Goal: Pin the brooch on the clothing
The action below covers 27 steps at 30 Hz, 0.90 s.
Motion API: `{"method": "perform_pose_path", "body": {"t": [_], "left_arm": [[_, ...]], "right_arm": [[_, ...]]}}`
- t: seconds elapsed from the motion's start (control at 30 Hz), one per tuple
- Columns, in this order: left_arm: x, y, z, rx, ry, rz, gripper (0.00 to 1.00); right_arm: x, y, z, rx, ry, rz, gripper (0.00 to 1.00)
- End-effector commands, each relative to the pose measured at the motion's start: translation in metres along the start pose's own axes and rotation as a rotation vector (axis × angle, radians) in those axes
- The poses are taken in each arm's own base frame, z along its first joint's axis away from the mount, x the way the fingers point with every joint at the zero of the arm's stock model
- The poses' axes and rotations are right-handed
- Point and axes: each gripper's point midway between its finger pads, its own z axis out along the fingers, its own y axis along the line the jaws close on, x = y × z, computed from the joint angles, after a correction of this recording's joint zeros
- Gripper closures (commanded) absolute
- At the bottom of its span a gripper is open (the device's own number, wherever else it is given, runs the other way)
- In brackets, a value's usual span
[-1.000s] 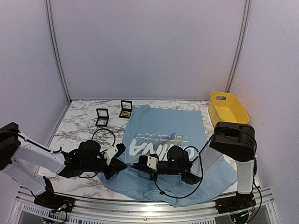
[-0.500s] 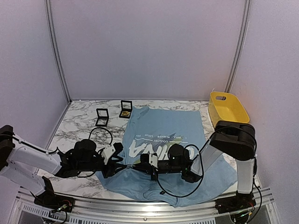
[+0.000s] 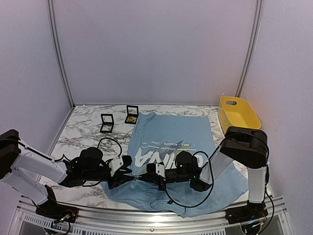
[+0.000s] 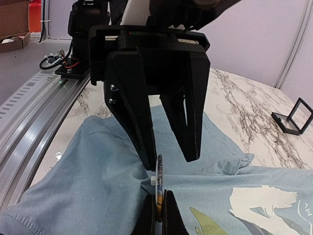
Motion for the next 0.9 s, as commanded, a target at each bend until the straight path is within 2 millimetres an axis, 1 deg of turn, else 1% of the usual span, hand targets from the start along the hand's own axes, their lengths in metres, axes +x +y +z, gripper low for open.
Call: {"method": "perform_pose_path", "body": {"t": [0.0,0.17,0.27,0.37,0.5,0.57,0.7,0.77,0.8,0.87], "left_arm": [[-0.01,-0.011,0.003,0.054,-0.047,0.068,0.71],[-0.004,-0.019,0.006,0.084,-0.033,0.073,0.74],[-0.009,-0.019,0.007,0.09,-0.047,0.072,0.81],[-0.015,-0.027,0.007,0.131,-0.066,0.043,0.86],[-0.018,-0.031,0.003,0.146,-0.082,0.022,0.94],[-0.018,-0.033,0.002,0.155,-0.087,0.021,1.0],[-0.016,-0.032,0.002,0.143,-0.082,0.014,1.0],[-0.015,-0.03,0.001,0.127,-0.08,0.007,1.0],[-0.015,-0.029,0.0,0.119,-0.08,0.007,1.0],[-0.014,-0.027,-0.001,0.107,-0.081,0.008,1.0]], "right_arm": [[-0.022,-0.001,0.003,-0.028,-0.045,-0.037,1.0],[-0.022,-0.001,0.003,-0.029,-0.046,-0.04,1.0],[-0.021,0.0,0.004,-0.037,-0.046,-0.038,1.0],[-0.02,0.002,0.005,-0.047,-0.046,-0.038,1.0],[-0.019,0.004,0.004,-0.06,-0.041,-0.04,1.0],[-0.018,0.004,0.005,-0.06,-0.037,-0.042,1.0],[-0.019,0.0,0.004,-0.037,-0.029,-0.051,1.0],[-0.021,-0.005,0.0,-0.003,-0.018,-0.067,0.85],[-0.022,-0.007,-0.003,0.018,-0.008,-0.075,0.79],[-0.02,-0.01,-0.01,0.047,0.023,-0.081,0.72]]}}
